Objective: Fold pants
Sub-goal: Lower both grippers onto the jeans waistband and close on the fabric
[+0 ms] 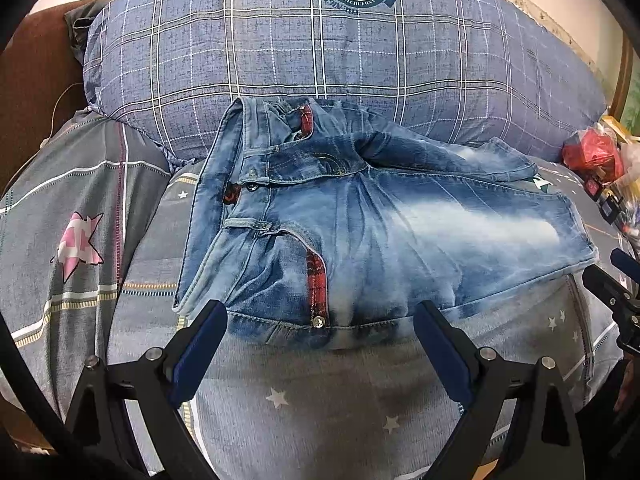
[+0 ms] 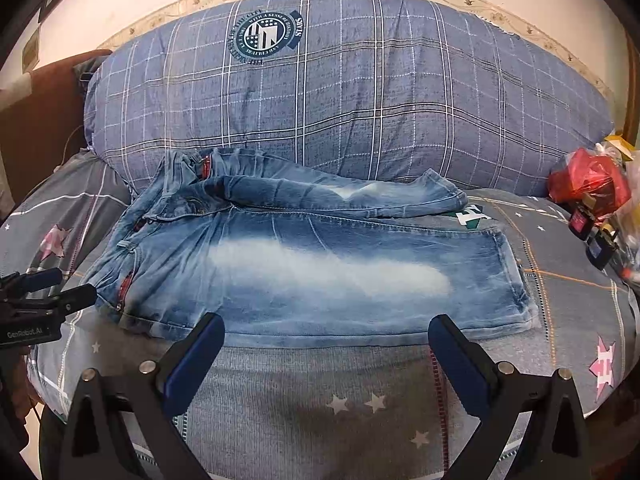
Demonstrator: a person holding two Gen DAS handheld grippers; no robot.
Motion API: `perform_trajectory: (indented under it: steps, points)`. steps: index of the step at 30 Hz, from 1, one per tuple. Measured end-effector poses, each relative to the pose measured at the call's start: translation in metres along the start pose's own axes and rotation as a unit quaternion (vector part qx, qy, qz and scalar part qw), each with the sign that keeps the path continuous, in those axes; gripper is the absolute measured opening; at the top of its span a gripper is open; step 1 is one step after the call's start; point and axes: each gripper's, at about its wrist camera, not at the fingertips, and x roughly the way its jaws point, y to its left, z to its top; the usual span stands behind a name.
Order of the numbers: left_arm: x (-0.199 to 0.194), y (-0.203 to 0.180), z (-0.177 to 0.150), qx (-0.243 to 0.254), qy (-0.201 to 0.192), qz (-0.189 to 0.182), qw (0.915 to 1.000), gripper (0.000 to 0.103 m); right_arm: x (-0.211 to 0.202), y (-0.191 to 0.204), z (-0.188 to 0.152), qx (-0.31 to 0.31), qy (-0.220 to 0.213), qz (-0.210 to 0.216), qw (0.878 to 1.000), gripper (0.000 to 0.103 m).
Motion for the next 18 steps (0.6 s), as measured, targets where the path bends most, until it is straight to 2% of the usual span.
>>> perform_trajectory:
  steps: [8,11,18]
  points:
    - [0.008,0.005,0.01,0.004,0.005,-0.006,1.0,0.094,0.005,-0.002,0.002,-0.004,0.001,0.004,1.0,0.103]
    - [0.017,0.02,0.028,-0.011,0.012,-0.018,0.9997,0.094,0.01,-0.013,0.013,0.005,0.002,0.02,1.0,0.103]
    - [0.045,0.06,0.084,-0.044,0.013,-0.015,0.9988,0.094,0.026,-0.059,0.054,0.063,-0.013,0.032,0.997,0.103]
